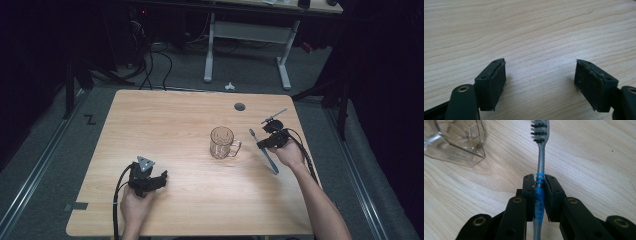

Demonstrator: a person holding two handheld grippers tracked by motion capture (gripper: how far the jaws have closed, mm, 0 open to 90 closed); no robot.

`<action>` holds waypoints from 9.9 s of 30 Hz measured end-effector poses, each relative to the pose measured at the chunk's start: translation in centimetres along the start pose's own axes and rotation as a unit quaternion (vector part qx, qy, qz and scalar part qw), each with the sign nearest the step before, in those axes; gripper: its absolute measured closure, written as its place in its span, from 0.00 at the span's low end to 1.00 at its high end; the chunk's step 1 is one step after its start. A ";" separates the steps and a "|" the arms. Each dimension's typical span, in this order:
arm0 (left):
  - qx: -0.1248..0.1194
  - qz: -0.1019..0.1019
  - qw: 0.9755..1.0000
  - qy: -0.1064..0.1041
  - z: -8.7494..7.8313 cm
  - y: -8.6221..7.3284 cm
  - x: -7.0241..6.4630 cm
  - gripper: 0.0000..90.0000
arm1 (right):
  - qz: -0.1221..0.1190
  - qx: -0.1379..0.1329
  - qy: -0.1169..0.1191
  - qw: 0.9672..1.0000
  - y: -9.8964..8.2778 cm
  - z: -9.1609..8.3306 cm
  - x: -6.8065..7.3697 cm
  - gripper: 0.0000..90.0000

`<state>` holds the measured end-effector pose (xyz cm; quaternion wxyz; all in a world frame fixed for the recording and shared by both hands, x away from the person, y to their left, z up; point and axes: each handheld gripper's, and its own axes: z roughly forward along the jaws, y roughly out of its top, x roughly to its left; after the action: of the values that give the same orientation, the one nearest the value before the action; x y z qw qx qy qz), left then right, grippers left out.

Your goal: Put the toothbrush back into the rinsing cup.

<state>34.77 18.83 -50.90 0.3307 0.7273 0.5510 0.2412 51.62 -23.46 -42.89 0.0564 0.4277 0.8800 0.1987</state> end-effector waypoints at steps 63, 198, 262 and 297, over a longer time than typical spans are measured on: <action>0.000 0.000 1.000 0.000 0.0 0.0 0.0 0.29 | -0.032 -0.228 0.122 0.965 -1.6 -5.2 3.7 0.89; 0.000 0.000 1.000 -0.001 0.0 0.0 0.0 0.29 | -0.059 -0.302 0.085 0.948 3.6 -4.4 6.2 0.89; 0.000 0.000 1.000 0.000 0.0 0.0 0.0 0.29 | -0.082 -0.276 0.049 0.956 0.6 -2.8 6.7 0.89; 0.000 0.000 1.000 -0.001 0.0 0.0 0.0 0.29 | -0.083 -0.246 0.050 0.964 0.9 -1.1 6.9 0.87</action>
<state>34.77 18.84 -50.90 0.3308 0.7275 0.5508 0.2408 47.70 -17.96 -41.03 0.1317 0.3157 0.8382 0.4249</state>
